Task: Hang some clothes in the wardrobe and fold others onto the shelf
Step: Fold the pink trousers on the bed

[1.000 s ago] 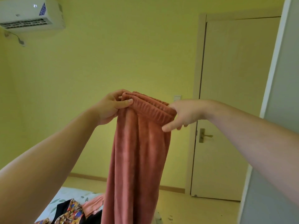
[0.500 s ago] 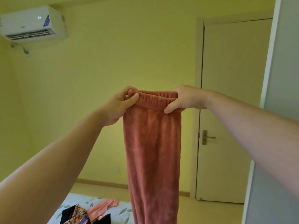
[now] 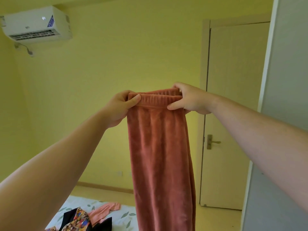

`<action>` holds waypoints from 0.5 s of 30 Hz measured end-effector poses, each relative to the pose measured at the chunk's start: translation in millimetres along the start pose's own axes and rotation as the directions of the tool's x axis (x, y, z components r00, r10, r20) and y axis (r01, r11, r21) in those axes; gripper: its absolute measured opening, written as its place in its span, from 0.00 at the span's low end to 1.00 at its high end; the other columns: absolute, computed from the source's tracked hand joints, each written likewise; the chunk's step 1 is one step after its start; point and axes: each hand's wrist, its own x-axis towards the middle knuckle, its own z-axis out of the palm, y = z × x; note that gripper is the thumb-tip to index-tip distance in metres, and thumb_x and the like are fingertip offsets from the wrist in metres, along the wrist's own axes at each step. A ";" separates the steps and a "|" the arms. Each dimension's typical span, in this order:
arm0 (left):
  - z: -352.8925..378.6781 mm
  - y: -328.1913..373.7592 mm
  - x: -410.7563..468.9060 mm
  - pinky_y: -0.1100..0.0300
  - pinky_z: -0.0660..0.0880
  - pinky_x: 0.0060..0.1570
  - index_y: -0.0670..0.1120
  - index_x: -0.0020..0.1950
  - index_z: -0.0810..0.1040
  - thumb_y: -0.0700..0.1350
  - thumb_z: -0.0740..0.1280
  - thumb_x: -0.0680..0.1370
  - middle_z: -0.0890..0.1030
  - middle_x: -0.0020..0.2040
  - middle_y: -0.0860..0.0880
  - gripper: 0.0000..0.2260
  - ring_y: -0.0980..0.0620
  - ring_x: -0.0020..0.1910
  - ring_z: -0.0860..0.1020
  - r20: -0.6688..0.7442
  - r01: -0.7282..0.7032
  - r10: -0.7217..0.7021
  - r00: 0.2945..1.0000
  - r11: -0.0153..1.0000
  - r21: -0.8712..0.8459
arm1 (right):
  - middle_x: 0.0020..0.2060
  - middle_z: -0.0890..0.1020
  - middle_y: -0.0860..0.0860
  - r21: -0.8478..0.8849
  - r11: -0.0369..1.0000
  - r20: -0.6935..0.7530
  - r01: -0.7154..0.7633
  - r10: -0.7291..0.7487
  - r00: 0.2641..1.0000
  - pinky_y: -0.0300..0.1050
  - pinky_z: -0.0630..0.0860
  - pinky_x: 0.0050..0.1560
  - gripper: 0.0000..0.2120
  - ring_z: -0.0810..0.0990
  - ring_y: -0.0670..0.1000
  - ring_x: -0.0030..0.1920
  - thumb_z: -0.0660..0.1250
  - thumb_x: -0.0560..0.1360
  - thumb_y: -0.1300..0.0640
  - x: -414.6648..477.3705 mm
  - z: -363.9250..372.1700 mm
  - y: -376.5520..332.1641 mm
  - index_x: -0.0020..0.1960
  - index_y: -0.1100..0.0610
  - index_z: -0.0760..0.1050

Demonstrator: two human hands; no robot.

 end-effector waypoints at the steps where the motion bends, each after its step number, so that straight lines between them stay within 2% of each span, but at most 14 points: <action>1: 2.4 2.6 -1.3 0.57 0.75 0.46 0.44 0.54 0.77 0.44 0.67 0.81 0.81 0.45 0.49 0.05 0.53 0.43 0.79 -0.001 0.005 -0.005 1.000 0.999 -0.050 | 0.51 0.82 0.54 0.039 0.999 -0.056 -0.008 0.010 0.998 0.56 0.84 0.46 0.20 0.85 0.56 0.49 0.76 0.73 0.62 -0.2 0.9 3.1 0.58 0.52 0.71; 3: 4.5 8.6 -1.8 0.57 0.75 0.45 0.44 0.59 0.77 0.42 0.69 0.79 0.81 0.49 0.48 0.09 0.52 0.44 0.80 -0.025 0.023 -0.027 0.999 0.992 -0.125 | 0.53 0.82 0.54 0.185 0.982 -0.117 -0.036 0.059 0.991 0.56 0.83 0.50 0.28 0.84 0.56 0.51 0.76 0.72 0.62 -1.8 3.3 9.6 0.65 0.49 0.67; 5: 0.7 13.4 -2.5 0.56 0.78 0.49 0.41 0.64 0.77 0.39 0.71 0.76 0.82 0.55 0.44 0.16 0.50 0.48 0.82 -0.015 0.074 -0.078 0.997 0.983 -0.165 | 0.54 0.83 0.53 0.320 0.946 -0.111 -0.052 0.092 0.990 0.56 0.82 0.54 0.34 0.85 0.55 0.52 0.78 0.69 0.63 -4.7 8.0 12.5 0.70 0.51 0.67; 6: -2.0 15.4 -4.2 0.56 0.79 0.51 0.39 0.65 0.77 0.38 0.71 0.75 0.81 0.58 0.41 0.19 0.49 0.52 0.82 0.037 0.112 -0.107 0.994 0.979 -0.170 | 0.53 0.85 0.54 0.352 0.934 -0.101 -0.056 0.098 0.990 0.56 0.81 0.55 0.32 0.85 0.54 0.51 0.78 0.68 0.64 -6.4 10.8 12.8 0.69 0.54 0.70; 8: -8.1 19.9 -10.0 0.56 0.79 0.56 0.36 0.66 0.77 0.35 0.70 0.73 0.80 0.62 0.38 0.20 0.45 0.60 0.80 0.179 0.205 -0.180 0.967 0.970 -0.134 | 0.50 0.86 0.55 0.349 0.934 -0.063 -0.075 0.104 0.993 0.57 0.81 0.57 0.24 0.86 0.55 0.50 0.78 0.67 0.64 -13.4 15.7 10.6 0.62 0.59 0.78; 10: -16.0 25.5 -17.7 0.56 0.78 0.60 0.35 0.65 0.78 0.34 0.68 0.73 0.79 0.64 0.37 0.19 0.44 0.63 0.79 0.297 0.270 -0.244 0.923 0.962 -0.050 | 0.50 0.86 0.57 0.342 0.935 0.026 -0.093 0.089 0.996 0.58 0.79 0.60 0.18 0.85 0.57 0.51 0.78 0.68 0.65 -24.6 18.1 7.0 0.56 0.62 0.81; 12: -27.4 31.7 -24.6 0.57 0.77 0.61 0.37 0.64 0.79 0.33 0.69 0.73 0.80 0.64 0.39 0.19 0.47 0.62 0.79 0.397 0.291 -0.270 0.877 0.957 0.006 | 0.52 0.85 0.59 0.360 0.928 0.164 -0.095 0.038 0.986 0.58 0.78 0.62 0.17 0.85 0.59 0.54 0.75 0.70 0.65 -35.9 17.3 3.3 0.58 0.64 0.80; 15: -43.7 39.9 -33.1 0.57 0.79 0.58 0.38 0.62 0.80 0.41 0.79 0.66 0.81 0.60 0.40 0.25 0.47 0.58 0.81 0.498 0.330 -0.301 0.814 0.944 0.031 | 0.57 0.83 0.61 0.370 0.925 0.371 -0.090 -0.058 0.927 0.57 0.78 0.62 0.19 0.83 0.60 0.58 0.72 0.72 0.65 -47.0 14.9 -3.4 0.63 0.64 0.77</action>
